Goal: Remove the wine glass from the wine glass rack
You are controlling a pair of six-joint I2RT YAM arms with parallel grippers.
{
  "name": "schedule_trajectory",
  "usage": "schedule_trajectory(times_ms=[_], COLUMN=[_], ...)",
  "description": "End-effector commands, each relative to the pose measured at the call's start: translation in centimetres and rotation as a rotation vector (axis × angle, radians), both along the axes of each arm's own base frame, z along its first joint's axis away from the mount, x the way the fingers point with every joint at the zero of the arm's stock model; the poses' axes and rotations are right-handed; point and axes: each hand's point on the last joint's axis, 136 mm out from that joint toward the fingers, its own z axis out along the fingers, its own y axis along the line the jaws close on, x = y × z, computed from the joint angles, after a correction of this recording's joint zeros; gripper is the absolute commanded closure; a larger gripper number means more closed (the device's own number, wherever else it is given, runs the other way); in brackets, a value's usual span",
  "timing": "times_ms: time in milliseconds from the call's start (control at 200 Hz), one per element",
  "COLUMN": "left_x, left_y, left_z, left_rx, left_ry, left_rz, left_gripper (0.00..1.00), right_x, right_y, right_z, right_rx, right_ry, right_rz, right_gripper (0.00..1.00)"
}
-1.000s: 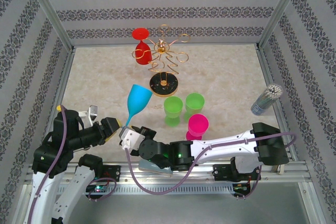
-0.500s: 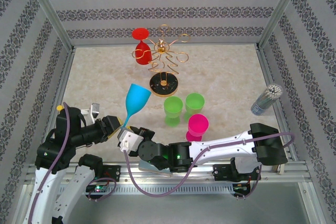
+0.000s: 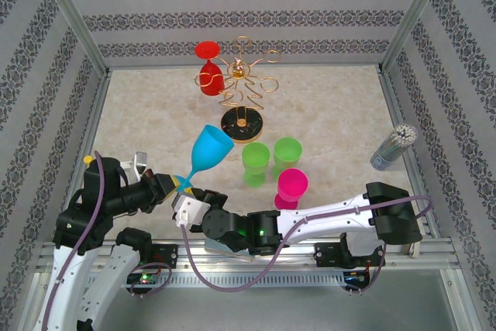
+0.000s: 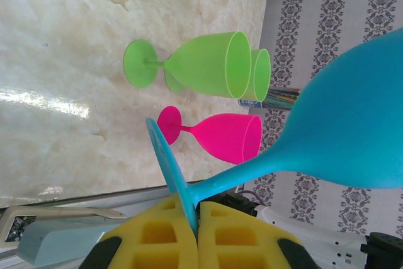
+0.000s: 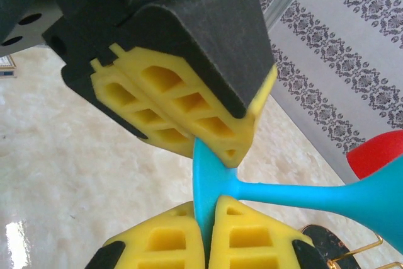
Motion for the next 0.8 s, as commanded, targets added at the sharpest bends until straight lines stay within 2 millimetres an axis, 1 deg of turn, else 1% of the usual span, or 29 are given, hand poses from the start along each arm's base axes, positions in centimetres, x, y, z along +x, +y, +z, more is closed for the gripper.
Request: schedule_trajectory(times_ms=[0, 190, 270, 335, 385, 510, 625, 794], left_x=[0.6, 0.5, 0.6, 0.8, 0.9, 1.0, 1.3, 1.6], left_y=[-0.1, 0.1, 0.2, 0.2, 0.3, 0.5, 0.5, 0.5], left_z=[0.6, 0.9, 1.1, 1.3, 1.5, 1.9, 2.0, 1.7], left_rx=[0.016, 0.030, 0.032, 0.028, 0.027, 0.036, 0.027, 0.031], left_ry=[-0.078, -0.103, -0.121, -0.134, -0.145, -0.176, -0.201, -0.216], left_rz=[-0.024, -0.019, -0.013, -0.011, -0.005, 0.009, 0.015, 0.015], left_gripper=[1.00, 1.00, 1.00, 1.00, 1.00, 1.00, 1.00, 1.00], right_x=[-0.7, -0.7, -0.8, -0.8, -0.8, -1.0, -1.5, -2.0], right_y=[1.0, 0.7, 0.7, 0.5, 0.4, 0.1, -0.6, -2.8], right_z=[4.1, 4.7, 4.9, 5.1, 5.4, 5.9, 6.8, 8.7], right_rx=[0.142, 0.151, 0.151, 0.157, 0.165, 0.178, 0.208, 0.286], right_ry=[0.030, 0.049, 0.059, 0.069, 0.079, 0.102, 0.152, 0.246], right_rz=[0.032, 0.037, 0.040, 0.038, 0.037, 0.042, 0.054, 0.061], right_gripper=[1.00, 0.99, 0.89, 0.84, 0.77, 0.68, 0.66, 0.65])
